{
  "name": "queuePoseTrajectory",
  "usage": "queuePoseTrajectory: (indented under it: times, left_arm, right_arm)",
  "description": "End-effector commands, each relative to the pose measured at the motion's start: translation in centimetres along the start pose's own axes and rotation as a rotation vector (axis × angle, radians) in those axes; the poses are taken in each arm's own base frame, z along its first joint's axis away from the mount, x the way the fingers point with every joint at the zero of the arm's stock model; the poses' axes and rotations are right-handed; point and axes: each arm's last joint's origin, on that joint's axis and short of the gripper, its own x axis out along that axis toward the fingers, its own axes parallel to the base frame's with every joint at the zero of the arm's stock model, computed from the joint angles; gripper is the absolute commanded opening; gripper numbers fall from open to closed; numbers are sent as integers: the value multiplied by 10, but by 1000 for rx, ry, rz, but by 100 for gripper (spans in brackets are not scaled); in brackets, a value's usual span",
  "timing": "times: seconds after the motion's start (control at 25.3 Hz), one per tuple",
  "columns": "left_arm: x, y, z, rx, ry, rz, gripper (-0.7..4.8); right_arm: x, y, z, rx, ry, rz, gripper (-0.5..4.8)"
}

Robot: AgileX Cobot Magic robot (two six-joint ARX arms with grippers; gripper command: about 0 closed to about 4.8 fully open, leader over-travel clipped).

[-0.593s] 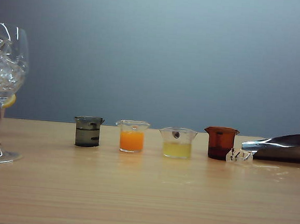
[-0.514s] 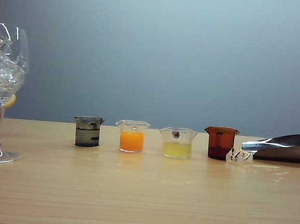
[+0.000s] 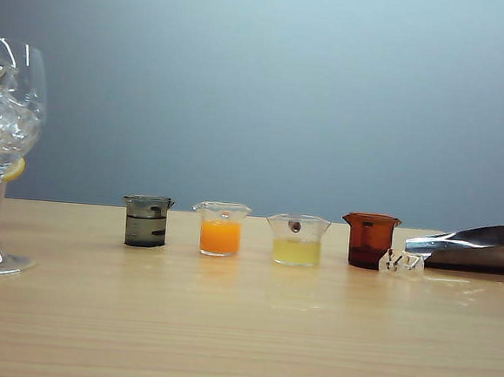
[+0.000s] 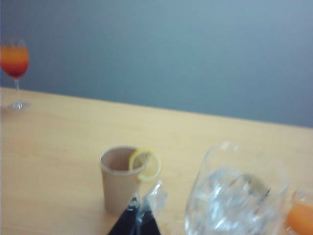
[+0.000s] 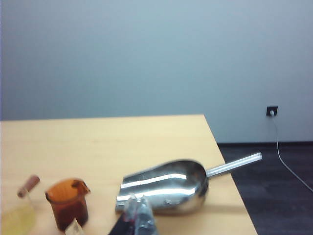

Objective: Pick up the first measuring cup from the left, pour the coconut rum inside into the goblet, and finally put the measuring cup back in its original place.

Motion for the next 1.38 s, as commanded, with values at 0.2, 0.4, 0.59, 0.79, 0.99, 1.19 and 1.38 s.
queuePoseTrajectory:
  times: [0.2,0.4,0.59,0.79,0.99,1.19,1.38]
  left_arm:
    - [-14,-5,75,-6,12,-1,-4]
    - [-6,-13,117,-18,63,-126,-4]
    - [-2,-16,128,-143,86,-192,-4]
    - [-3,-17,130,-133,121,-202,-4]
    - [-1,-16,129,-121,149,-195,-4]
    - [12,-18,139,-49,199,-178,-4]
    - [20,-18,143,-35,211,-173,-4]
  right_arm:
    - [0,3,54,0,-75,4,-2]
    - [25,6,90,-4,-118,67,-2]
    - [58,14,109,1,-147,139,-3]
    - [81,51,106,9,-124,240,-3]
    - [83,125,81,74,-26,324,-2]
    - [84,175,57,120,-25,469,-2]
    - [90,213,29,102,50,508,-2]
